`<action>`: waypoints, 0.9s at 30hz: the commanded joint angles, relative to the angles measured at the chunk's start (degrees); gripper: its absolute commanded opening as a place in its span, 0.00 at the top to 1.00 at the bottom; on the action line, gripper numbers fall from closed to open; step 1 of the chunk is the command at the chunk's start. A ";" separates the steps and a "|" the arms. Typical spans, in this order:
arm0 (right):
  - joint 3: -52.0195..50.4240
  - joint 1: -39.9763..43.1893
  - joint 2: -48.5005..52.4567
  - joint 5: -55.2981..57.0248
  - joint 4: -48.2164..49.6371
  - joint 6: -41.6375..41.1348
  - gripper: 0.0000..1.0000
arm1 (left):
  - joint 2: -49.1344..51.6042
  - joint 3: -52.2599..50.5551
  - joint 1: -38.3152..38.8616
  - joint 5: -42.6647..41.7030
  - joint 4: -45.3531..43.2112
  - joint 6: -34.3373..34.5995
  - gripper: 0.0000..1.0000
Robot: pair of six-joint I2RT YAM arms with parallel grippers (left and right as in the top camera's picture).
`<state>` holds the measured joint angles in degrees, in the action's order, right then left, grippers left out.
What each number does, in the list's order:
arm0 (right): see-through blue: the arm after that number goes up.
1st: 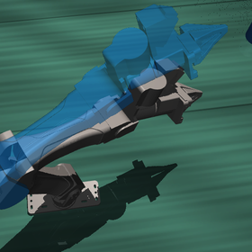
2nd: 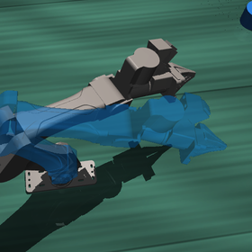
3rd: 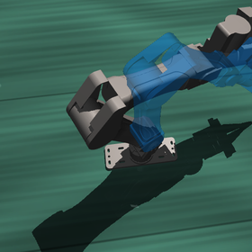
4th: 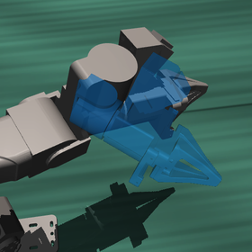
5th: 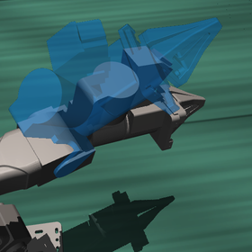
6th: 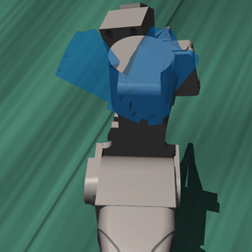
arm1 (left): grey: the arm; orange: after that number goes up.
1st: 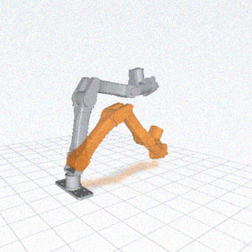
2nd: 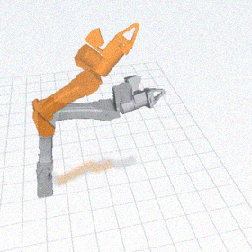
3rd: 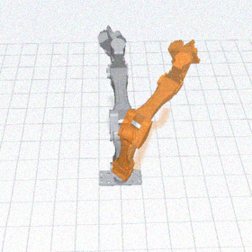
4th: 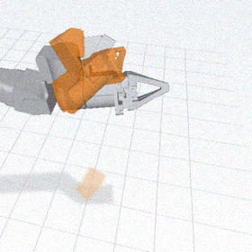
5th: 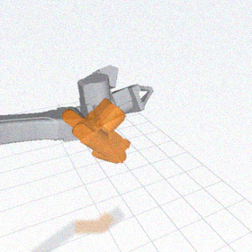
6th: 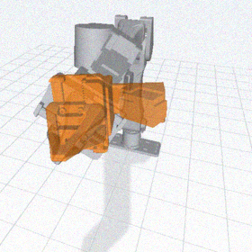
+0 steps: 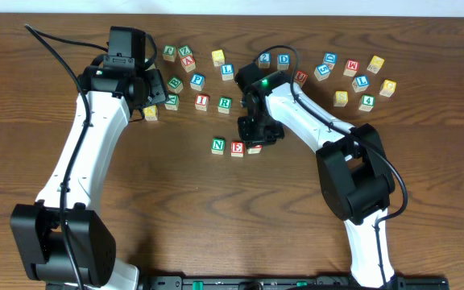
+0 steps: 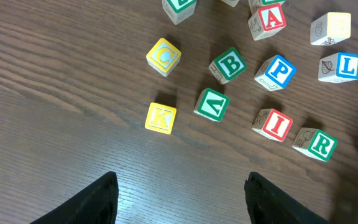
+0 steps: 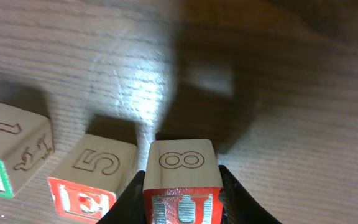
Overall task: Spell out NEURIPS
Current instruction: 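Grasp the red U block and lower it right of E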
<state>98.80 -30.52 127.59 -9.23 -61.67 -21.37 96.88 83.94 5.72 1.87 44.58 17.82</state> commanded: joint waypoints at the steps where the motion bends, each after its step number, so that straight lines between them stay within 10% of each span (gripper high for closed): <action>1: -0.61 -0.72 -0.55 0.11 -0.94 -1.33 0.72 | 0.33 0.55 -0.17 0.70 0.07 0.26 0.36; 27: 2.95 -0.55 -0.59 -1.79 -4.20 -2.34 0.67 | 0.33 0.55 -0.17 0.68 -0.09 0.26 0.36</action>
<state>99.24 -30.63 127.59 -10.74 -65.52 -23.05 96.88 83.94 5.72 1.85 44.56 17.82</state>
